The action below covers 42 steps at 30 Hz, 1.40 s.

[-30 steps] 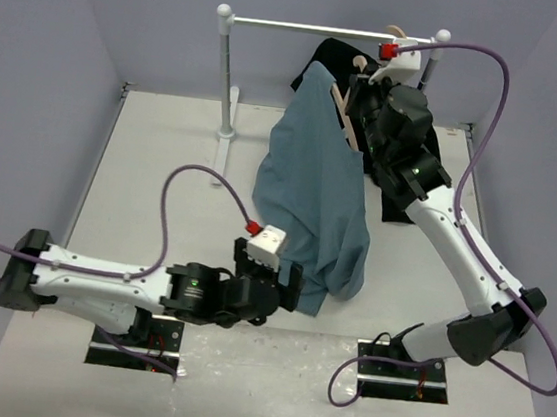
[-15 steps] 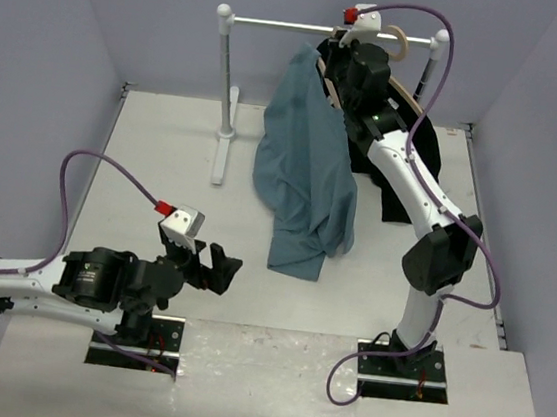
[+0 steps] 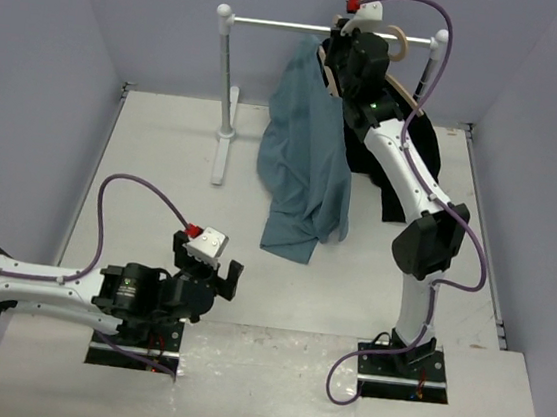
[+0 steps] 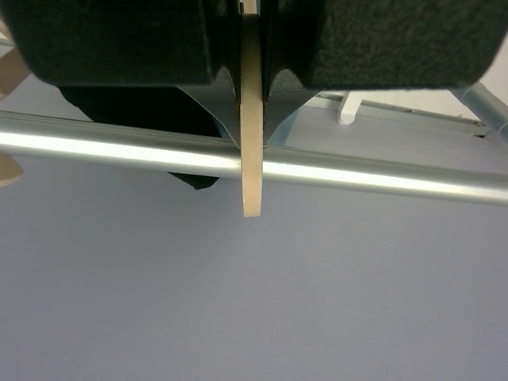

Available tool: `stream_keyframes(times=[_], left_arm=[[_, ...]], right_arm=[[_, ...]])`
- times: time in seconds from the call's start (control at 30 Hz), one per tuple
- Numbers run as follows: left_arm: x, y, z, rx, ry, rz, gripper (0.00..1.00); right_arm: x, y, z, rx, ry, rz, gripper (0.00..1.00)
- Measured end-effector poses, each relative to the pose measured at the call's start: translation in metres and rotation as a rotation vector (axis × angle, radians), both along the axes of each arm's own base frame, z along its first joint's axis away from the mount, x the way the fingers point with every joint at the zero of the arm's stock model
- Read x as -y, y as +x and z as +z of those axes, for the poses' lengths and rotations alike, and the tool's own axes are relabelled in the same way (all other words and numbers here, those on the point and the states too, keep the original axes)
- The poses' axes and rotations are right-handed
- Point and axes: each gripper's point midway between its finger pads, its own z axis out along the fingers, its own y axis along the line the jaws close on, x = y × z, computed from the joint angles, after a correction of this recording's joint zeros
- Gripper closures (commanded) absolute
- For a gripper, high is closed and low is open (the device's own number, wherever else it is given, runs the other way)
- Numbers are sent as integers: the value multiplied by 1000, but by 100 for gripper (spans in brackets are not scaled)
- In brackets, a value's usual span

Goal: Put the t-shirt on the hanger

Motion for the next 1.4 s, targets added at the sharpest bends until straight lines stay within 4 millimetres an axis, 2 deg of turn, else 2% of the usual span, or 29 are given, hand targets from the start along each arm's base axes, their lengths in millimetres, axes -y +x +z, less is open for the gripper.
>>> stream_keyframes(times=[0.1,0.23,0.37,0.53,0.6,0.7,0.8,1.07,1.17,1.3,1.4], left_arm=[[0,3,-3,18,-5,18,0],[2,7,-9,52,-28,26,0],[7,7,-21,67,-30,15,0],[20,6,-28,68,-23,-12,0],[25,6,-29,66,-22,-21,0],[31,5,-30,63,-26,-34,0],[35,4,-29,64,-33,-48,0],[37,5,-31,59,-46,-57,0],[35,7,-29,59,-52,-51,0],[28,24,-22,39,-79,8,0],[22,57,1,36,-155,76,0]], right_arm=[[-5,7,-12,-14,-4,9,100],[-9,12,-13,-6,4,16,99],[-11,12,-13,-7,13,21,91],[-12,13,-18,-14,29,23,86],[-13,14,-27,-30,29,23,88],[-14,15,-41,-61,20,22,100],[-14,16,-48,-80,15,22,100],[-14,14,-37,-68,20,24,100],[-15,14,-39,-74,24,29,100],[-13,-1,-55,-128,4,57,100],[-4,-27,-54,-170,-16,86,100]])
